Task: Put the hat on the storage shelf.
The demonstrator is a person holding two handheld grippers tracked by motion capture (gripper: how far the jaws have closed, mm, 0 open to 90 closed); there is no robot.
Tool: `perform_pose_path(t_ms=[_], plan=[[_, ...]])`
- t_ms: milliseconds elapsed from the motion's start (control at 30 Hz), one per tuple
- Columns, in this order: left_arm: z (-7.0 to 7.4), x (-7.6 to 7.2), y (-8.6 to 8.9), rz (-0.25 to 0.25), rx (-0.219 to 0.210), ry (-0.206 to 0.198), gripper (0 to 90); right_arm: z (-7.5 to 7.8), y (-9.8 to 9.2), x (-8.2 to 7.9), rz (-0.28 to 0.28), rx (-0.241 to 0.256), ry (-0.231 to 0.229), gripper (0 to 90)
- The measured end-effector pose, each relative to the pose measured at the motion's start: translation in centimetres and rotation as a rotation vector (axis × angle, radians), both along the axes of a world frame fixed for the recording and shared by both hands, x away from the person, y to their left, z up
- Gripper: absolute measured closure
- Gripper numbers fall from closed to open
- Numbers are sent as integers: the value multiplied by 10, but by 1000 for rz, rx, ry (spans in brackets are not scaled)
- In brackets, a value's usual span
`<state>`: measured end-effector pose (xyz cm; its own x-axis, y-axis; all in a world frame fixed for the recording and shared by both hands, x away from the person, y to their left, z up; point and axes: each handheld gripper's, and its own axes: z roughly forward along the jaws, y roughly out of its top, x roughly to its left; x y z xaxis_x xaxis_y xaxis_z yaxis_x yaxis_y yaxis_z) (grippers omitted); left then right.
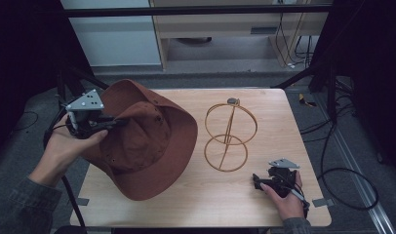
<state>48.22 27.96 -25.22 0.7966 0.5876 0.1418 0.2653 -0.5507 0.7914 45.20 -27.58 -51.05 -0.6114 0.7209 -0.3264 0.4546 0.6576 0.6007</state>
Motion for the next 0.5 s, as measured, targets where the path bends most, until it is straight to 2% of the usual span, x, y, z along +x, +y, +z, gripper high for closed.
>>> perform_pose_path(t_ms=[500], plan=[[29, 0, -20, -30, 11, -43, 883, 0, 0, 0, 0, 0, 0, 5]])
